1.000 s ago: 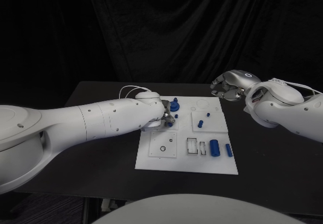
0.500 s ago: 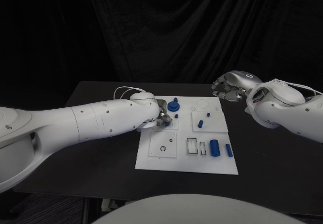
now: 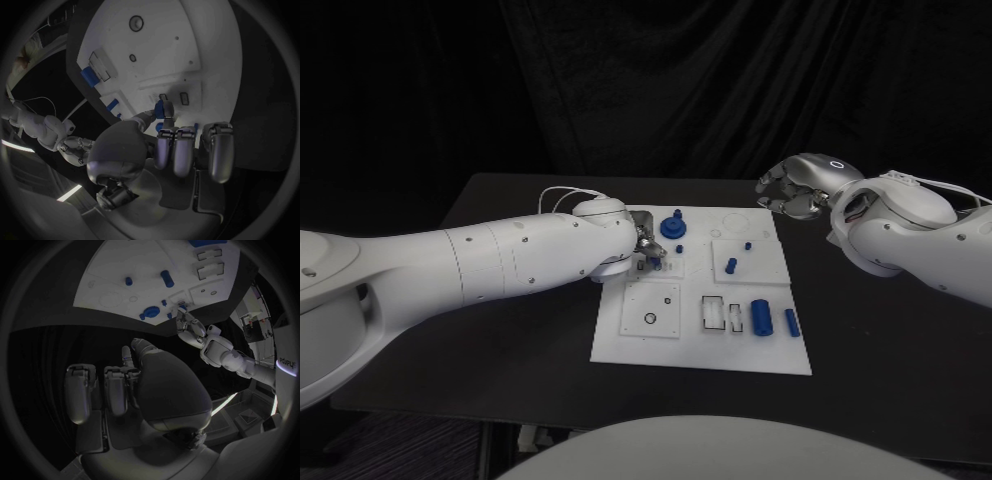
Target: Assemble the parts on the task board
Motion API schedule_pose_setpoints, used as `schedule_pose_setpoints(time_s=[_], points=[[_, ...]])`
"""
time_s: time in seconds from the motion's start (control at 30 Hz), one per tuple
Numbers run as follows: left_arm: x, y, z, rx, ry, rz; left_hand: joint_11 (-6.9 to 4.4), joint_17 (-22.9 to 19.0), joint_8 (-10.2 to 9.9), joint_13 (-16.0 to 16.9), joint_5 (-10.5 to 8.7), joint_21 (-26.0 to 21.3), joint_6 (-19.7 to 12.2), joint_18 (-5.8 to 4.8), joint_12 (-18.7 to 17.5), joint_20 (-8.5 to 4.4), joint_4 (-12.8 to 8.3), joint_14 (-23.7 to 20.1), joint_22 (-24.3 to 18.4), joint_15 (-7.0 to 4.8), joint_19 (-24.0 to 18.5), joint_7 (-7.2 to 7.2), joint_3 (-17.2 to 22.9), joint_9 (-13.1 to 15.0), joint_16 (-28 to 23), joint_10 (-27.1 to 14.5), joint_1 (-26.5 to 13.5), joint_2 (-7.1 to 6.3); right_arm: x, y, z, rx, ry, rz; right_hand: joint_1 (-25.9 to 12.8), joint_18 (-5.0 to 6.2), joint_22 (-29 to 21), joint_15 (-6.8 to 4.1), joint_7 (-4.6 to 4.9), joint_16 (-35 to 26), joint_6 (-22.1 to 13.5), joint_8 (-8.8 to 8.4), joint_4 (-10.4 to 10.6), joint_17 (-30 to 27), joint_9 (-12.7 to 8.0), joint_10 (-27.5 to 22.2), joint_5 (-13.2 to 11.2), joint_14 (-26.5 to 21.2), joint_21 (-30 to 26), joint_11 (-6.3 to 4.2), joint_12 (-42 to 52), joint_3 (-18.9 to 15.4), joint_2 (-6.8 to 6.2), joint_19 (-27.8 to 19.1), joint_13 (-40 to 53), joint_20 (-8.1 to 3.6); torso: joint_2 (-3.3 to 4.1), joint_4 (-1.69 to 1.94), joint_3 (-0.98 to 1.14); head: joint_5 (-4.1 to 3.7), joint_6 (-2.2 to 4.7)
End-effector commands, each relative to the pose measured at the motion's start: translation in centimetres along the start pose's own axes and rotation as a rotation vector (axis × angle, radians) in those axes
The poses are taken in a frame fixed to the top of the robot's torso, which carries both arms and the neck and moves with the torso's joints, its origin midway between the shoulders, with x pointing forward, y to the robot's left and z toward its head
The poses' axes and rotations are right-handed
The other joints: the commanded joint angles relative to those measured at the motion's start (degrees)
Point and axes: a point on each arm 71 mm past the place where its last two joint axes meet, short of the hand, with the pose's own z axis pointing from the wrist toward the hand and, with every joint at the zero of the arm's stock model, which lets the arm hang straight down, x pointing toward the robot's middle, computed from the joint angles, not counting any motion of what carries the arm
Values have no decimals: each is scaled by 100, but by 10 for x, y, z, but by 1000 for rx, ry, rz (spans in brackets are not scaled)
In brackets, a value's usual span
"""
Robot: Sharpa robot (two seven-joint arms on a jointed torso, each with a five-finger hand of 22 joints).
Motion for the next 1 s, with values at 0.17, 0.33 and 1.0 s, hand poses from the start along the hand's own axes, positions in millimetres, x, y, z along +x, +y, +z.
schedule_pose_setpoints(time_s=[0.17,0.33,1.0], points=[[2,2,1,-7,-7,-11,-26,1505,-60,1509,-43,-44,6,-2,15,-29,15,605,598,-43,-2,12,72,11,15,594,-70,6,2,-1,-1,20,15,-4,8,-6,1397,47,9,17,32,-33,3,1505,-12,597,36,610,-26,45,15,38,-30,382,1509,46,2,1,-4,15,-1],[3,3,1,-12,-3,-11,-24,1505,-74,1509,-45,-49,0,0,15,-29,22,605,591,-43,-6,14,86,11,15,594,-82,8,3,-1,-1,22,19,-4,8,-6,1397,47,9,17,32,-33,3,1505,-12,597,36,610,-26,45,15,38,-30,382,1509,46,0,-2,0,24,-1],[10,5,2,-7,5,-16,-16,1505,-122,1509,-85,-75,9,9,15,-27,62,605,561,-38,-28,24,123,15,15,594,-149,11,3,-1,-1,28,26,-5,2,-2,1391,49,11,17,34,-35,5,1505,-16,597,38,610,-39,47,15,42,-31,371,1509,48,-3,-11,1,46,-1]])
